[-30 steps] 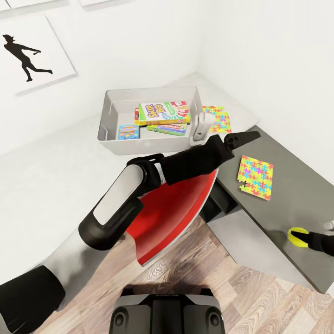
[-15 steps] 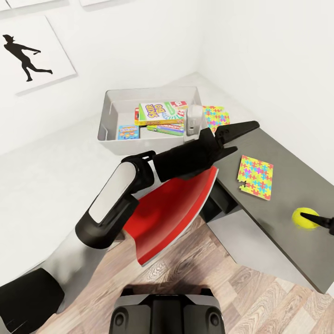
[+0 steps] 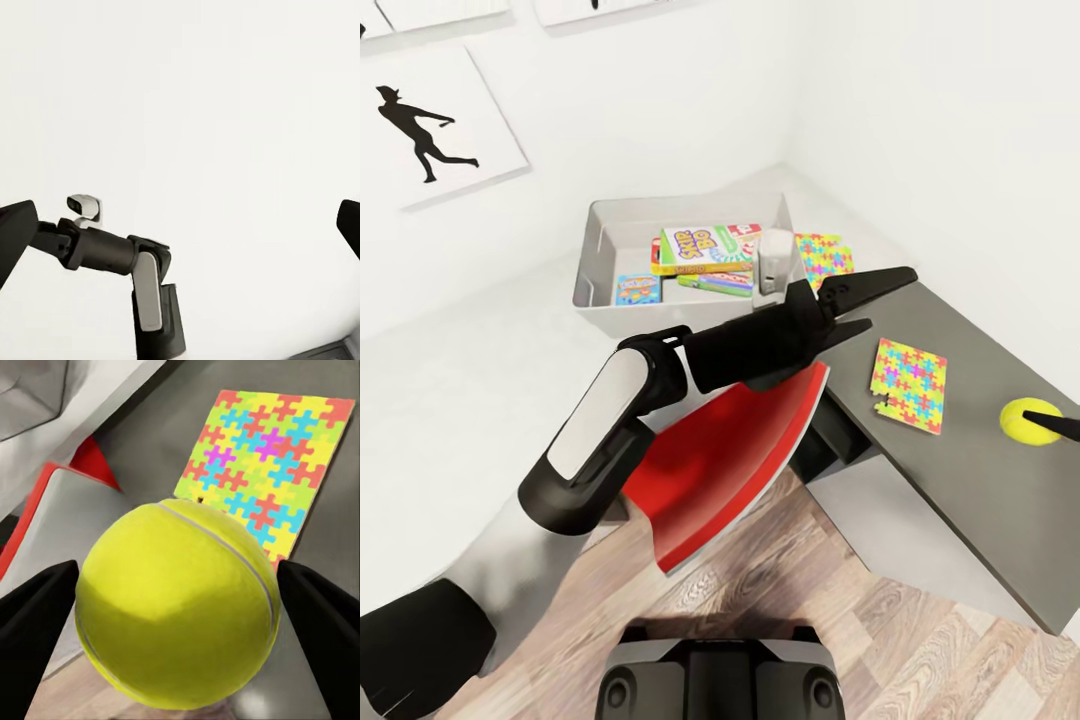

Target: Put all the toys in the child's room - the three board games (two on the bed and one on the table), the two jigsaw puzzles on the table, and the tennis ball on the table - inside the toy box on the table in the child's room.

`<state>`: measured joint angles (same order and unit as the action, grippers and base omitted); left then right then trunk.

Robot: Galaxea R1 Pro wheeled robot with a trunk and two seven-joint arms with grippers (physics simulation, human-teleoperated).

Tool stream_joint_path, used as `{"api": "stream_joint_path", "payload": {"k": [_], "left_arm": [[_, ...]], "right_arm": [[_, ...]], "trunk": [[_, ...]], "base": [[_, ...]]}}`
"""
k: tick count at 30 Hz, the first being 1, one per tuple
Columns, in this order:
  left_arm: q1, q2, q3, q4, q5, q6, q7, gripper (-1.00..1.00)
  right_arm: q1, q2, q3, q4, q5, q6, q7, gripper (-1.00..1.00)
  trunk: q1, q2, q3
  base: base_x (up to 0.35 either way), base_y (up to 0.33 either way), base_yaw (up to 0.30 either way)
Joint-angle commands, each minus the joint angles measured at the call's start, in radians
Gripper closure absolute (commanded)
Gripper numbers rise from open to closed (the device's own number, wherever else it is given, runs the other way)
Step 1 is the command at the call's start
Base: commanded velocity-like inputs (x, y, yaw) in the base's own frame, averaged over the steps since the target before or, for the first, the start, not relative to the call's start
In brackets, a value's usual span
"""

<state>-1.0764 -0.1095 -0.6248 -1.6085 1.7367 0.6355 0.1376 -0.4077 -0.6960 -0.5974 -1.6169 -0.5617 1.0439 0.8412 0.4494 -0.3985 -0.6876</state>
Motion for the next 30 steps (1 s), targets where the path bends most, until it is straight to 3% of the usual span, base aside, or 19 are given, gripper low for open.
{"api": "stream_joint_path", "payload": {"k": [1,10,14,18,19,21,22,24,30], "left_arm": [[-0.001,0.001,0.001,-0.001,0.01,0.004,0.009,-1.0],[0.0,0.005,0.013,-0.001,0.01,0.026,0.006,-1.0],[0.01,0.009,0.045,-0.001,0.01,0.049,0.005,-1.0],[0.051,0.039,0.124,-0.001,0.01,0.096,0.005,-1.0],[0.051,0.039,0.124,-0.001,0.01,0.096,0.005,-1.0],[0.07,0.061,0.17,-0.001,0.01,0.124,0.005,-1.0],[0.07,0.061,0.17,-0.001,0.01,0.124,0.005,-1.0],[0.089,0.084,0.21,-0.001,0.01,0.146,0.004,-1.0],[0.113,0.108,0.254,-0.001,0.01,0.17,-0.013,-1.0]], "right_arm": [[-0.016,0.0,0.0,0.0,0.005,0.003,0.01,1.0],[-0.086,0.004,0.01,0.0,-0.004,0.003,0.013,1.0],[-0.114,0.008,0.019,0.0,-0.006,0.003,0.013,1.0],[-0.15,0.032,0.026,0.0,-0.008,0.003,0.012,1.0],[-0.15,0.032,0.026,0.0,-0.008,0.003,0.012,1.0],[-0.173,0.052,0.031,0.0,-0.008,0.003,0.011,1.0],[-0.173,0.052,0.031,0.0,-0.008,0.003,0.011,1.0],[-0.203,0.068,0.045,0.0,-0.007,0.003,0.009,1.0],[-0.258,0.085,0.091,0.0,-0.007,0.003,0.005,1.0]], "trunk": [[0.001,-0.002,0.0],[0.001,-0.002,0.014],[0.001,-0.002,0.021],[0.001,-0.002,0.027],[0.001,-0.002,0.029],[0.001,-0.002,0.032],[0.001,-0.002,0.033],[0.001,-0.002,0.037],[0.001,-0.002,0.046]], "base": [[0.0,0.0,0.0],[0.0,0.0,0.001],[0.0,0.0,0.023],[0.0,0.0,0.045],[0.0,0.0,0.054],[0.0,0.0,0.062],[0.0,0.0,0.064],[0.0,0.0,0.069],[0.0,0.0,0.075]]}}
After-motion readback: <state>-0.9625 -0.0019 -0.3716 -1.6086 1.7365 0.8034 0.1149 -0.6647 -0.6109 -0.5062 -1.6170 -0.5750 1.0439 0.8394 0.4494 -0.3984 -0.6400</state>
